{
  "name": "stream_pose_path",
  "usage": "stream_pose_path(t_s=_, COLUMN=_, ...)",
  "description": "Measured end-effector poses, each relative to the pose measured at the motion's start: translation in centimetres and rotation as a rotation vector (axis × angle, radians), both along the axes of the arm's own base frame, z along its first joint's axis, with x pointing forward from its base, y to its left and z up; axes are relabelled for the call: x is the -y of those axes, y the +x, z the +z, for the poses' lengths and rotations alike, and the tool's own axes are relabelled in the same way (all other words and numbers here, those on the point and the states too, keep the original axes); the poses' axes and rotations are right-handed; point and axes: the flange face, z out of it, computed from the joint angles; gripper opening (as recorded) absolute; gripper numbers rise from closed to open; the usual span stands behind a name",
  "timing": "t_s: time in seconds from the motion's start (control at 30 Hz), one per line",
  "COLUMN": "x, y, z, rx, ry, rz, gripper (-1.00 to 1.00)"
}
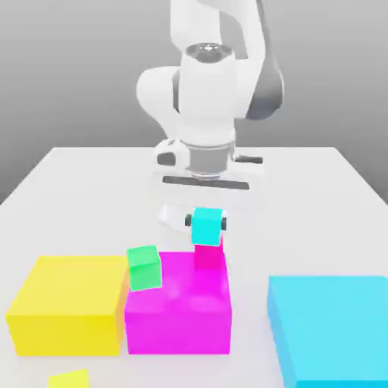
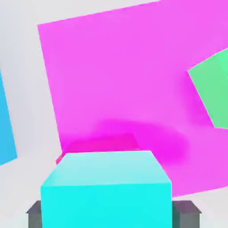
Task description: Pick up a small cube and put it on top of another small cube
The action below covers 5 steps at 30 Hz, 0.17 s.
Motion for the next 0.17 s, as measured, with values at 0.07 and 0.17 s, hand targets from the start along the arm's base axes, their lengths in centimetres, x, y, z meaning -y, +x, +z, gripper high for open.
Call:
stream_pose_path(t_s=0.07, x=0.0, y=0.0, z=-0.3, rx=0.000, ry=-0.001, rz=0.000, gripper=1.00)
stream_pose_path(t_s=0.17, x=0.0, y=0.1, z=1.6, rx=0.000, ry=-0.002, rz=0.000, gripper=1.00)
